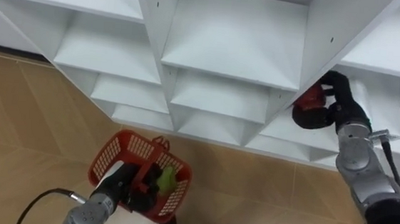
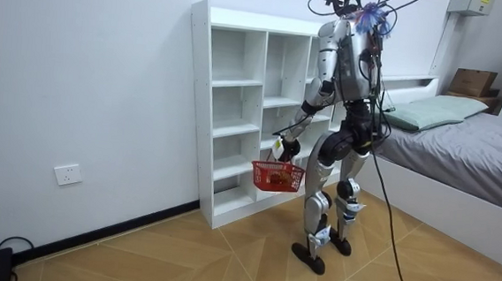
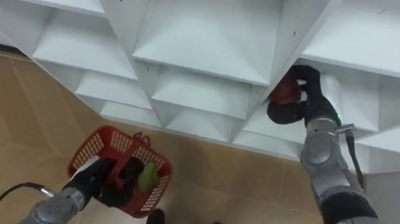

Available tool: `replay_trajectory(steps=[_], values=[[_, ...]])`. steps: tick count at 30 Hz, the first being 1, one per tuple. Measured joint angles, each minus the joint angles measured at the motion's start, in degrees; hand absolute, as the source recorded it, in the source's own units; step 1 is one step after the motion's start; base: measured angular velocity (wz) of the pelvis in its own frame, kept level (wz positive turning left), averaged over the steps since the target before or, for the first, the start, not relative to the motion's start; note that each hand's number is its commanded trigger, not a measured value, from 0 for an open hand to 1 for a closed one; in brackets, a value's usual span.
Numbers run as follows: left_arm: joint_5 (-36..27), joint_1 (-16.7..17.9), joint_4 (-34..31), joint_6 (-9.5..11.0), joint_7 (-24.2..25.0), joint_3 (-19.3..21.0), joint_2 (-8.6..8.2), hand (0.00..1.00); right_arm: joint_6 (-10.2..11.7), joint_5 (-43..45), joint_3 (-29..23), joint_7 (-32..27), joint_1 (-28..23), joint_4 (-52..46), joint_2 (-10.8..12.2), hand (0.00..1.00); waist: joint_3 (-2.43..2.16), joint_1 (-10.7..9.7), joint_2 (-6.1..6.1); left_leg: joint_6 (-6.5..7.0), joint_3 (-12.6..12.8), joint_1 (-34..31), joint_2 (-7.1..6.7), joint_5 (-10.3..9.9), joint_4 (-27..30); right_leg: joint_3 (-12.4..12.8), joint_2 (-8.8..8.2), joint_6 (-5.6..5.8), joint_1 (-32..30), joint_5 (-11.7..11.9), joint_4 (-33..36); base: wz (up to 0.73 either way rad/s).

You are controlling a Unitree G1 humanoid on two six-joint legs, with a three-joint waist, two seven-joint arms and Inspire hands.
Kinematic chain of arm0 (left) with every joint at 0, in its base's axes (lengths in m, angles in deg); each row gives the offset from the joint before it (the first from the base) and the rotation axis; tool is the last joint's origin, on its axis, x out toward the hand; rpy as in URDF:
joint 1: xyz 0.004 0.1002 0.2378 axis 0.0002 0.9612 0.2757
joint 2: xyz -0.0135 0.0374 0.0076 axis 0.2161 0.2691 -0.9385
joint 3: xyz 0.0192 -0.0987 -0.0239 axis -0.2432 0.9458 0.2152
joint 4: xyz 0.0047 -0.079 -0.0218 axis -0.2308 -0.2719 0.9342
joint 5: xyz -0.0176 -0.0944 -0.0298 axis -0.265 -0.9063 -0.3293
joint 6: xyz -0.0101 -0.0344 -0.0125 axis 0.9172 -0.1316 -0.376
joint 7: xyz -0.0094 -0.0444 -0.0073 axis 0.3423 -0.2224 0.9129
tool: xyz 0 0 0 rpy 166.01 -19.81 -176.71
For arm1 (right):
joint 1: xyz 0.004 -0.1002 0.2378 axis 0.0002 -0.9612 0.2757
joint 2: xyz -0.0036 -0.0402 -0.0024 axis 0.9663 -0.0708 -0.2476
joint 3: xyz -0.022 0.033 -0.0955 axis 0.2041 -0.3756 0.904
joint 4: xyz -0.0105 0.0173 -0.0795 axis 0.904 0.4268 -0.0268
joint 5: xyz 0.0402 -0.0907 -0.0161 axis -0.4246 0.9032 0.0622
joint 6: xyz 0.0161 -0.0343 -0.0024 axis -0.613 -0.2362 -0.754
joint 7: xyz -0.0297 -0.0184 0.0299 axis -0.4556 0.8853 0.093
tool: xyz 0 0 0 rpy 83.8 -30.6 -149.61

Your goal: Collect fruits from the closet

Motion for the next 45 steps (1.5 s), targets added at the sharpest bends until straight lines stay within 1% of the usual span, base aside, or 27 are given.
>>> replay_trajectory(steps=[2,3,4,5,6,8,9,10,11,12,14,15,17,20,22,25,28,30,31,32,34,37,40,45], values=[[0.0,0.1,-0.5,0.1,0.0,0.5,-0.09,1.00,0.5,0.2,0.0,1.1,-1.4,-0.9,0.1,1.00,-0.03,-0.4,-0.02,-0.01,-0.1,0.7,0.06,0.0,-0.3,-0.1,0.05,0.11,0.9,0.1,-0.7,0.02],[0.1,0.3,-0.5,0.1,0.0,0.5,-0.09,1.00,0.4,0.1,-0.1,1.4,-2.1,-1.4,0.2,1.00,-0.18,-0.8,-0.08,-0.02,-0.2,0.9,0.02,0.0,-0.3,-0.3,0.04,0.12,1.2,0.1,-0.8,0.15],[0.1,1.2,-1.0,0.1,0.1,0.5,-0.05,1.00,0.3,0.0,0.0,1.9,-4.2,-2.6,0.3,1.00,-0.86,-1.3,0.11,-0.02,-0.9,1.2,-0.13,0.0,-0.4,-1.3,0.03,0.14,2.1,0.1,-1.5,0.24],[0.2,2.1,-1.9,0.1,0.1,0.5,-0.05,1.00,0.6,-0.1,-0.1,1.9,-6.2,-3.3,0.6,1.00,-1.04,-1.8,0.16,-0.02,-1.5,2.1,-0.17,0.0,-0.7,-1.8,0.03,0.20,3.3,0.1,-1.9,0.28],[0.1,2.5,-2.0,0.2,0.1,0.4,-0.07,1.00,0.7,-0.3,0.0,1.9,-7.1,-3.6,0.8,1.00,-1.11,-2.4,0.24,-0.03,-1.7,2.6,-0.22,0.0,-0.8,-2.2,0.04,0.23,4.1,0.1,-2.3,0.23],[0.1,3.5,-2.1,0.2,0.1,0.5,-0.10,1.00,0.6,-1.4,0.0,3.4,-10.2,-4.7,1.6,1.00,-1.58,-2.9,0.27,-0.02,-2.1,4.4,-0.36,0.0,-1.6,-2.8,0.06,0.44,6.4,0.0,-3.3,0.15],[0.1,3.6,-2.1,0.3,0.2,0.5,-0.12,1.00,0.7,-1.9,0.0,3.7,-10.9,-4.8,1.8,1.00,-1.60,-2.9,0.29,-0.02,-2.2,4.8,-0.35,0.0,-1.7,-2.9,0.12,0.50,6.9,0.0,-3.6,0.08],[0.0,3.9,-2.1,0.4,0.3,0.5,-0.15,1.00,0.6,-2.0,0.2,4.1,-12.9,-5.8,2.1,1.00,-2.18,-2.8,0.37,-0.02,-2.4,5.0,-0.39,0.0,-1.8,-3.0,0.14,0.53,7.2,0.0,-3.7,0.07],[0.0,4.0,-2.1,0.5,0.5,0.5,-0.15,1.00,0.6,-1.9,0.8,4.4,-14.9,-7.2,2.2,1.00,-2.39,-2.8,0.45,-0.02,-2.5,5.5,-0.42,0.0,-1.8,-3.2,0.09,0.57,7.7,0.0,-3.8,0.06],[0.0,4.1,-2.1,0.6,0.5,0.5,-0.15,1.00,0.6,-1.9,1.1,4.8,-15.8,-7.7,2.4,1.00,-2.47,-2.7,0.54,-0.02,-2.5,5.9,-0.43,0.0,-2.0,-3.2,0.11,0.57,8.0,0.0,-3.9,0.03],[0.0,4.5,-2.1,0.7,1.2,0.5,-0.35,1.00,0.6,-1.9,3.0,6.3,-18.5,-8.3,3.2,1.00,-2.57,-2.8,0.97,-0.03,-2.5,8.0,-0.43,0.0,-2.8,-3.3,0.12,0.66,10.2,0.0,-4.6,0.00],[0.0,4.6,-2.1,0.8,1.2,0.5,-0.46,1.00,0.6,-1.9,3.1,6.6,-19.1,-8.3,3.7,1.00,-2.58,-2.8,1.07,-0.03,-2.5,8.7,-0.45,0.0,-3.2,-3.4,0.12,0.70,10.7,0.0,-4.7,0.00],[0.1,4.7,-2.1,1.1,1.3,0.6,-0.52,1.00,0.6,-1.9,4.3,7.5,-20.9,-8.9,5.0,1.00,-2.65,-2.6,1.21,-0.16,-1.9,10.5,-0.44,0.1,-4.3,-3.0,0.14,0.83,11.8,-0.2,-4.7,-0.10],[0.1,4.7,-2.2,1.1,1.3,0.6,-0.68,1.00,0.6,-1.9,7.0,8.7,-21.2,-9.4,5.5,1.00,-2.63,-2.8,1.31,-0.18,-1.5,11.7,-0.33,0.2,-4.6,-2.8,0.33,0.82,12.7,-0.2,-4.9,-0.09],[0.1,4.7,-2.3,1.1,1.4,0.5,-0.76,1.00,0.5,-1.8,7.4,9.4,-21.2,-10.1,5.7,1.00,-2.63,-2.8,1.34,-0.19,-1.5,12.1,-0.28,0.2,-4.7,-2.8,0.51,0.80,13.3,-0.1,-5.3,0.00],[0.0,5.0,-3.4,1.1,1.4,0.6,-0.78,1.00,0.4,-0.6,7.4,10.9,-23.1,-15.8,5.6,1.00,-2.61,-3.0,1.33,-0.27,-1.5,12.2,-0.23,0.2,-4.8,-2.6,0.76,0.73,13.4,0.0,-5.7,0.00],[0.0,5.8,-5.7,1.2,1.2,0.6,-0.77,1.00,0.4,-0.4,8.1,13.2,-25.3,-20.7,5.7,1.00,-2.51,-2.9,1.43,-0.36,-1.1,13.6,-0.18,0.3,-5.7,-1.8,0.88,0.73,14.2,-0.1,-5.8,-0.08],[0.0,5.7,-5.9,1.9,1.0,0.6,-0.77,1.00,0.5,-0.2,9.1,14.8,-25.6,-21.3,5.6,1.00,-2.43,-3.0,1.38,-0.36,-0.4,14.3,-0.14,0.3,-6.3,-1.2,0.99,0.74,14.4,-0.1,-5.9,-0.19],[0.0,5.9,-5.9,2.2,1.1,0.6,-0.77,1.00,0.5,-0.2,9.5,15.8,-26.1,-21.7,5.6,1.00,-2.30,-3.0,1.28,-0.37,0.1,14.9,-0.16,0.2,-6.8,-0.7,1.12,0.75,14.7,-0.1,-6.2,-0.19],[0.0,5.9,-5.9,2.3,1.1,0.6,-0.77,1.00,0.5,-0.2,9.5,16.8,-27.1,-22.6,5.6,1.00,-2.26,-2.9,1.20,-0.38,0.4,15.3,-0.16,0.2,-7.1,0.0,1.33,0.82,14.7,0.0,-6.5,-0.19],[0.0,6.1,-5.9,2.3,1.2,0.6,-0.77,1.00,0.5,-0.2,9.6,18.1,-28.1,-23.5,5.6,1.00,-2.21,-2.8,1.12,-0.44,1.1,15.5,-0.08,0.2,-7.4,0.3,1.46,0.83,14.7,0.0,-6.6,-0.17],[-0.1,6.1,-6.1,2.6,1.2,0.6,-0.69,1.00,0.5,-0.2,9.5,19.8,-28.7,-24.4,5.3,1.00,-2.19,-3.0,1.08,-0.58,1.7,15.6,0.05,0.1,-7.4,0.9,1.65,0.82,14.5,0.0,-6.6,-0.14],[0.0,6.2,-6.2,3.9,1.3,0.7,-0.74,1.00,0.5,0.5,9.1,20.6,-28.6,-25.2,5.1,1.00,-2.24,-2.8,0.97,-0.63,2.5,15.7,0.21,0.0,-7.5,1.8,1.82,0.71,14.0,0.1,-6.5,-0.15],[0.0,6.2,-6.8,4.8,1.3,0.7,-0.81,1.00,0.6,0.6,9.0,22.0,-28.5,-25.9,5.1,1.00,-2.24,-3.2,0.98,-0.63,2.9,15.7,0.25,0.0,-7.5,1.9,1.82,0.68,13.9,0.1,-6.5,-0.04]])
